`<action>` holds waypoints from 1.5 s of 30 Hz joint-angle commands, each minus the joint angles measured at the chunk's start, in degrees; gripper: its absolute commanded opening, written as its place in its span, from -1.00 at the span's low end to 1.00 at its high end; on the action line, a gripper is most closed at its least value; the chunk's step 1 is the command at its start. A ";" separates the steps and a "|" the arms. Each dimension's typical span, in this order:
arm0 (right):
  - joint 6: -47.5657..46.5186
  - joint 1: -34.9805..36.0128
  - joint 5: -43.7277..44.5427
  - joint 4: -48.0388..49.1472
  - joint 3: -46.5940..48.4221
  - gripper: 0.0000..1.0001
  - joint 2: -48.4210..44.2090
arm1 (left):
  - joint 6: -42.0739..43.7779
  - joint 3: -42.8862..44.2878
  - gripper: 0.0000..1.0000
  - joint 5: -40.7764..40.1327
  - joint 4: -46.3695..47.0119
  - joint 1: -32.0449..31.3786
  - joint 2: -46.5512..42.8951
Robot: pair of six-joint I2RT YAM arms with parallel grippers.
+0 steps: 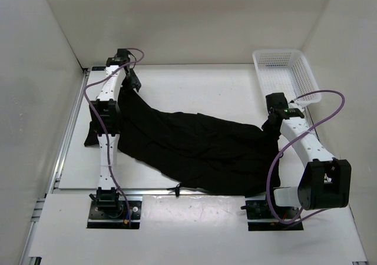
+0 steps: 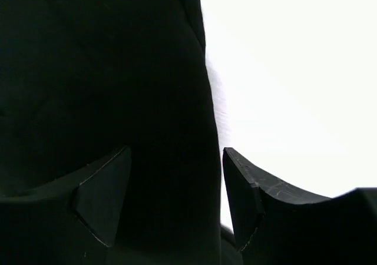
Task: Fold and stack the trousers
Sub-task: Flatten the trousers out
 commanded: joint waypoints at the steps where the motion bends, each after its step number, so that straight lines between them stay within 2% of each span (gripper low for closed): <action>1: -1.42 -0.22 0.15 0.05 2.76 -1.00 0.42 | 0.83 -0.09 0.49 -5.78 -1.71 -0.87 0.59; 3: -1.42 -0.22 0.15 0.05 2.77 -1.00 0.42 | 1.53 -1.52 0.50 -5.79 -1.71 -0.87 1.56; 5: -1.42 -0.22 0.15 0.05 2.77 -1.00 0.42 | 2.23 -0.57 0.32 -4.83 -2.32 -0.87 2.97; 7: -1.42 -0.22 0.15 0.05 3.29 -1.00 0.42 | 2.77 -0.56 0.29 -3.94 -2.32 -0.87 3.50; 9: -1.42 -0.22 0.15 0.05 3.29 -1.00 0.42 | 4.34 -0.56 -0.30 -3.33 -2.32 -0.87 2.10; 10: -1.42 -0.22 0.15 0.05 3.82 -1.00 0.42 | 4.87 -0.56 -0.79 -3.33 -2.32 -0.87 1.57; 15: -1.42 -0.22 1.29 -0.56 4.96 -1.00 -0.64 | 4.88 -2.65 -0.80 -5.95 -1.01 -0.87 -6.59; 16: -0.90 -0.22 2.16 -1.35 4.96 -1.00 -1.51 | 4.88 -3.88 -0.80 -6.75 0.04 -0.87 -11.74; 20: -0.90 -0.22 5.24 -2.67 5.49 -1.00 -5.90 | 4.88 -8.29 -0.80 -9.21 3.48 0.52 -22.50; 25: -0.90 -2.14 7.18 -3.90 6.02 -1.00 -9.60 | 5.40 -8.90 -0.80 -5.97 4.00 5.10 -29.80; 30: -1.42 -3.90 6.66 -3.90 6.02 -1.00 -10.92 | 5.40 -9.43 -0.80 -1.94 4.00 6.86 -31.04; 36: -1.42 -3.91 7.79 -2.50 8.82 -1.00 -6.80 | 4.18 -5.66 -0.80 1.15 5.06 6.25 -25.16; 39: -1.42 -6.53 8.32 -1.97 10.23 -1.00 -5.39 | 2.16 -4.25 -0.80 5.27 5.06 6.77 -22.87; 40: -1.42 -7.07 8.32 -1.97 10.24 -1.00 -5.39 | 1.54 -4.25 -0.77 7.38 5.06 7.38 -22.17; 41: -2.21 -7.59 8.32 -1.97 10.24 -1.00 -5.39 | 1.54 -4.86 -0.59 7.40 5.06 7.39 -22.16; 42: -2.21 -8.12 8.32 -1.97 10.24 -1.00 -5.39 | 1.54 -4.86 -0.29 8.27 5.06 8.00 -21.64; 43: -2.74 -9.00 8.32 -1.97 10.24 -1.00 -6.17 | 2.32 -4.86 0.45 8.88 5.58 8.00 -21.64; 45: -3.44 -9.70 8.32 -1.97 9.10 -1.00 -6.87 | 2.86 -4.86 1.00 8.89 5.59 8.00 -21.64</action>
